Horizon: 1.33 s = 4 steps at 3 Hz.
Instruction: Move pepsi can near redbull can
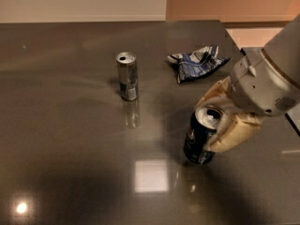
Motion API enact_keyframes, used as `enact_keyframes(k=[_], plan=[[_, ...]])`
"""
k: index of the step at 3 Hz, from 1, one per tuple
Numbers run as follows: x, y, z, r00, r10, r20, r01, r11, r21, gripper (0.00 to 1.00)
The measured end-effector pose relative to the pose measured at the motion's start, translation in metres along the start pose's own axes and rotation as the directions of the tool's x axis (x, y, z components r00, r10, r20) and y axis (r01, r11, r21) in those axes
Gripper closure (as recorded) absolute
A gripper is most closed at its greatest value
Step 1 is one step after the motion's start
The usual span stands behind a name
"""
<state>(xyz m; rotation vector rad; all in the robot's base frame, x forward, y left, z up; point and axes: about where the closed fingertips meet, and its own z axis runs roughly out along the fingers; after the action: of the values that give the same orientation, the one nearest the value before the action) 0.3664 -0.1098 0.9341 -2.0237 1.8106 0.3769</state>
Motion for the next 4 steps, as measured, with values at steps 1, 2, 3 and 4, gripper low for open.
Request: enact_keyframes(k=[1,2,3,4], plan=[[-0.032,-0.065,-0.006,0.999,0.041,0.012,-0.042,0.9972,0.062,1.0],[-0.056,-0.117,0.002,0.996,0.082,0.017,-0.083,0.992,0.095,1.0],[-0.061,-0.147,0.015,0.992,0.123,0.011,-0.123,0.9869,0.104,1.0],[-0.055,-0.165,0.026,0.987,0.161,0.005,-0.16,0.9814,0.106,1.0]])
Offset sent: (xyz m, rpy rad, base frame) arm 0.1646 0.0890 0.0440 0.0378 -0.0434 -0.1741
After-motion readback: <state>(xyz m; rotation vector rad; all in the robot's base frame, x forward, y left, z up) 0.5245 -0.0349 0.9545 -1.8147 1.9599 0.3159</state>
